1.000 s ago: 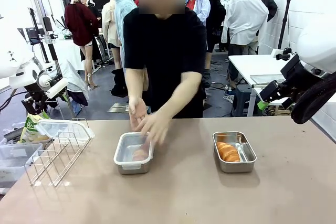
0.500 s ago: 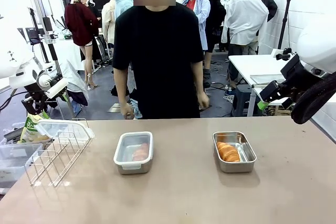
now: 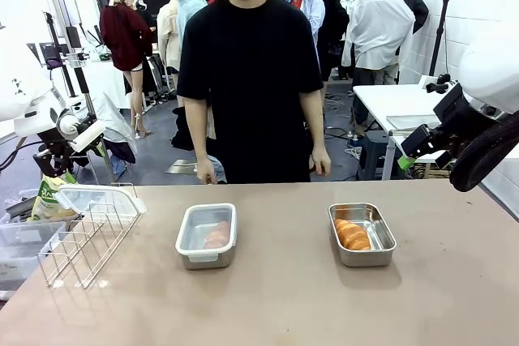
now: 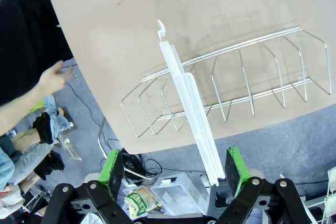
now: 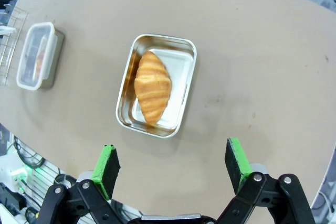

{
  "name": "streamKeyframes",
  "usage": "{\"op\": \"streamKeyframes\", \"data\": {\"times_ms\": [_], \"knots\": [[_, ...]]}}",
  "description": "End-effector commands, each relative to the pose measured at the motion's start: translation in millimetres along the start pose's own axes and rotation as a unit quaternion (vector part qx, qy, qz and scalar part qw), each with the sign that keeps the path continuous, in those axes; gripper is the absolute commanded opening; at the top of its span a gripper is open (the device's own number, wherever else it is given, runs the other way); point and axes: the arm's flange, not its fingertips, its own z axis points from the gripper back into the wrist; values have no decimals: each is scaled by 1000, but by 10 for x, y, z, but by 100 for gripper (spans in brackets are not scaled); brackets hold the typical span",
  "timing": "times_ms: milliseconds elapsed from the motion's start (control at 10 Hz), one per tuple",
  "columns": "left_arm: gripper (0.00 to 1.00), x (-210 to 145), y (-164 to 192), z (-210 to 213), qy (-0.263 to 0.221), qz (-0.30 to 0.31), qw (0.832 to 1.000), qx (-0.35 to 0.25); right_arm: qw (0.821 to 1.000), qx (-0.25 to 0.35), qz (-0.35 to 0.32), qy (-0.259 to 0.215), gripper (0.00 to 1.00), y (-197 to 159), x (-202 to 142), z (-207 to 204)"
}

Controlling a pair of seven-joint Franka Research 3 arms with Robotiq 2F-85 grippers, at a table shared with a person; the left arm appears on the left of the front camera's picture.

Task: Place the bread in airtight containers.
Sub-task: Pick up one Airtight Container lid and hand it to the human.

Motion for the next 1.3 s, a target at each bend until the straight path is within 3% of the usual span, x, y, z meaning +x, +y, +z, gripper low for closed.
{"op": "streamKeyframes", "data": {"times_ms": [0,300,400,700,1200], "knots": [[100,-23,-10,1,0,2,1000,4,1000,0,0,1,100,2,8,-7],[100,0,0,0,0,0,1000,0,1000,0,0,1,100,2,8,-7],[100,6,16,-66,-24,10,999,-25,1000,0,0,1,100,2,8,-7],[100,12,33,-253,-38,24,995,-85,1000,0,0,1,100,2,8,-7],[100,-84,81,-626,-40,94,991,-82,1000,0,0,1,100,2,8,-7]]}}
